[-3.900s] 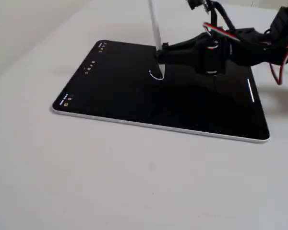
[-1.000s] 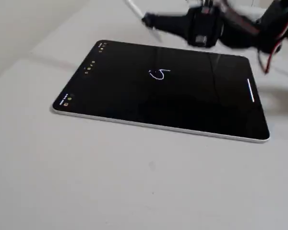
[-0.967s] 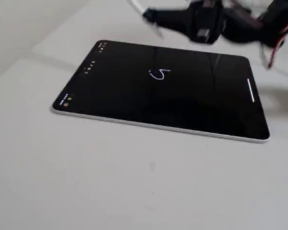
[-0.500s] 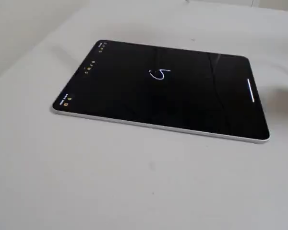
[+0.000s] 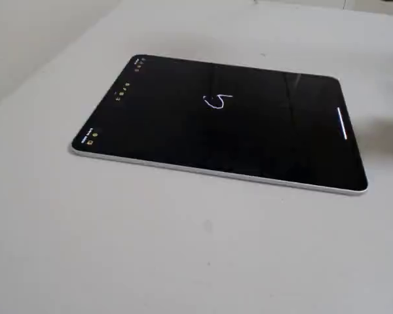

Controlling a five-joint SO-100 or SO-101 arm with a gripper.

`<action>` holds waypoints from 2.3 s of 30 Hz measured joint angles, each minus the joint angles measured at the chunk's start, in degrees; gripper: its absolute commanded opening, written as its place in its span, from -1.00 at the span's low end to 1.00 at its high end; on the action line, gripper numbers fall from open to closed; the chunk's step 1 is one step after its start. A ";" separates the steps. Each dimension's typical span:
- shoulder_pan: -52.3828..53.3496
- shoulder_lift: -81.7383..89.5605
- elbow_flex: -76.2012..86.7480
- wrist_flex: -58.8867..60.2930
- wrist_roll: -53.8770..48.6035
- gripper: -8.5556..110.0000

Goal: Draw a circular shape on the ipad using the apple pencil

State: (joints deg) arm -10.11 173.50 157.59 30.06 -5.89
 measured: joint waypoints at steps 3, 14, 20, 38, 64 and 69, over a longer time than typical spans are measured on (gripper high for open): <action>0.35 7.21 3.69 3.69 0.00 -0.86; 2.46 15.91 15.29 12.57 0.35 -0.86; 3.16 16.08 19.16 16.96 0.79 -0.86; 5.45 16.35 19.69 22.76 1.23 -0.86; 5.45 16.35 19.69 22.76 1.23 -0.86; 5.45 16.35 19.69 22.76 1.23 -0.86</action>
State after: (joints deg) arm -4.66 189.84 177.28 52.82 -4.66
